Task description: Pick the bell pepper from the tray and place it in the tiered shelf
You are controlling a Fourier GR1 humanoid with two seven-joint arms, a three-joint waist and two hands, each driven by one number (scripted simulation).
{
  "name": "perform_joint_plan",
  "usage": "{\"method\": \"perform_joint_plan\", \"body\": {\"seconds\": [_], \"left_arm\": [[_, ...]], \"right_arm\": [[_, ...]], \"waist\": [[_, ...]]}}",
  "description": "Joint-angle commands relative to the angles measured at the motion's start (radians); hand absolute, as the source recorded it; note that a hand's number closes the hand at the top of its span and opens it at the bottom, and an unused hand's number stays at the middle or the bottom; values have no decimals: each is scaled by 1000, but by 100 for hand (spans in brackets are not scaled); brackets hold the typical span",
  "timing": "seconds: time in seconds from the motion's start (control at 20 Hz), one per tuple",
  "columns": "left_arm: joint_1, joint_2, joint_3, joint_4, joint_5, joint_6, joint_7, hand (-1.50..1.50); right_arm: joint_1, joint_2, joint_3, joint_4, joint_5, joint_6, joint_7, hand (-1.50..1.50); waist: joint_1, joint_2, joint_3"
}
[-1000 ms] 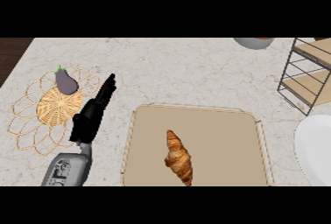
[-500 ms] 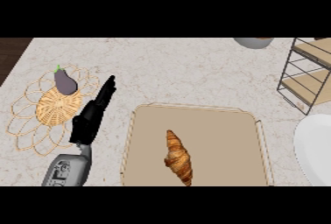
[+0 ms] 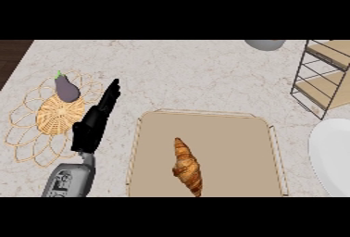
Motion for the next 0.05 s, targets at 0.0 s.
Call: {"method": "perform_joint_plan", "body": {"seconds": [0.0], "left_arm": [[14, 13, 12, 2, 12, -12, -7, 0]], "right_arm": [[26, -82, -9, 16, -6, 103, -38, -150]], "waist": [[-3, 0, 2]]}}
